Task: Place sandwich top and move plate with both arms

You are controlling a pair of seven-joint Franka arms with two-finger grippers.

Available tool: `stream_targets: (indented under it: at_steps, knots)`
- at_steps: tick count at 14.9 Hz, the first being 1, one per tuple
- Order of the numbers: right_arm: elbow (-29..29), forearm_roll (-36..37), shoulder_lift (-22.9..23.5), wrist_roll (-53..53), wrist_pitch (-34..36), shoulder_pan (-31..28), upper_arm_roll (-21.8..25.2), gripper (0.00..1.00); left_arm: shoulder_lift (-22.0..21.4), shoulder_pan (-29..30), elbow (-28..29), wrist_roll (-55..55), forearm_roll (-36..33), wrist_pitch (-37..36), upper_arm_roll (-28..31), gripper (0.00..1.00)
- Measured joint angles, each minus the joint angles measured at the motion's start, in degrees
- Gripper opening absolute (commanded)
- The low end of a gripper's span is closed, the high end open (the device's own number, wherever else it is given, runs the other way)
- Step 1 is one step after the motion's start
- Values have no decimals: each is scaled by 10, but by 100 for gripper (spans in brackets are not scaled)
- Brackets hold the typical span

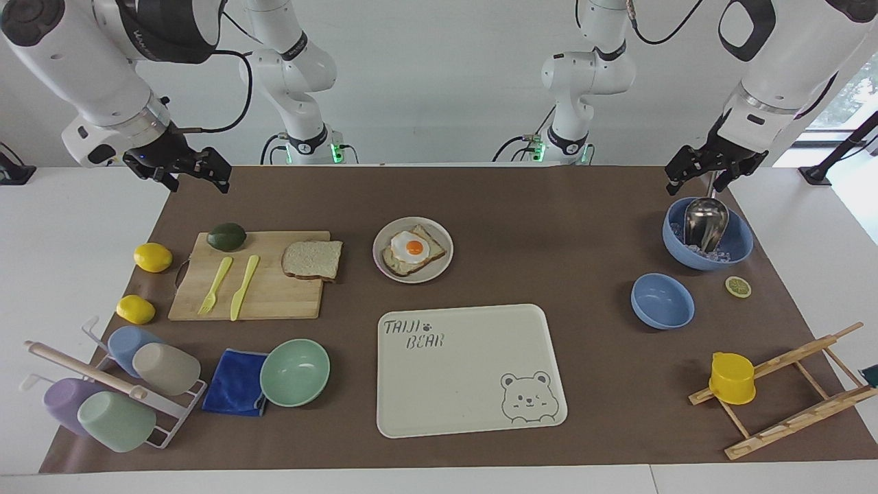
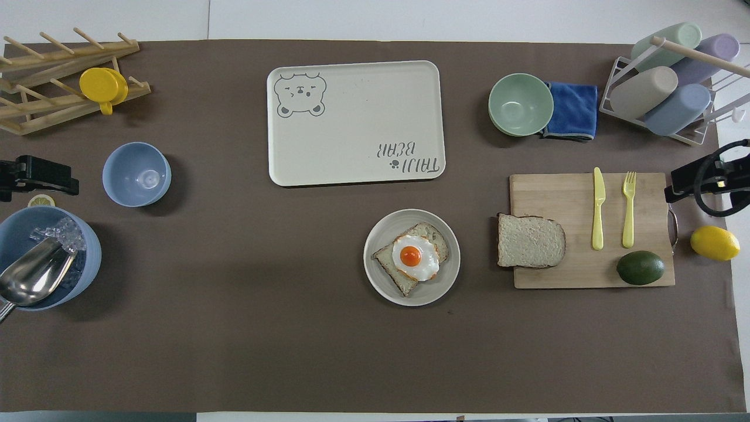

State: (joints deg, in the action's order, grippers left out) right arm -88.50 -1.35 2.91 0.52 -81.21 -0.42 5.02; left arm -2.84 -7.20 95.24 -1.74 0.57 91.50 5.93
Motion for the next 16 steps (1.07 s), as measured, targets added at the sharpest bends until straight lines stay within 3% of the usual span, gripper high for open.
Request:
stream_targets:
  at_steps: [8, 11, 13, 16]
  knots:
    - [-1, 1, 0, 1, -1, 0, -11, 100, 0, 0, 0, 0, 0, 0, 0, 100]
    - [-12, 24, 1, -5, -23, 1, -68, 100, 0, 0, 0, 0, 0, 0, 0, 100]
    - [-34, 74, 11, -63, -42, 2, -136, 100, 0, 0, 0, 0, 0, 0, 0, 100]
    - [-101, 109, 44, -162, -129, 7, -201, 100, 0, 0, 0, 0, 0, 0, 0, 100]
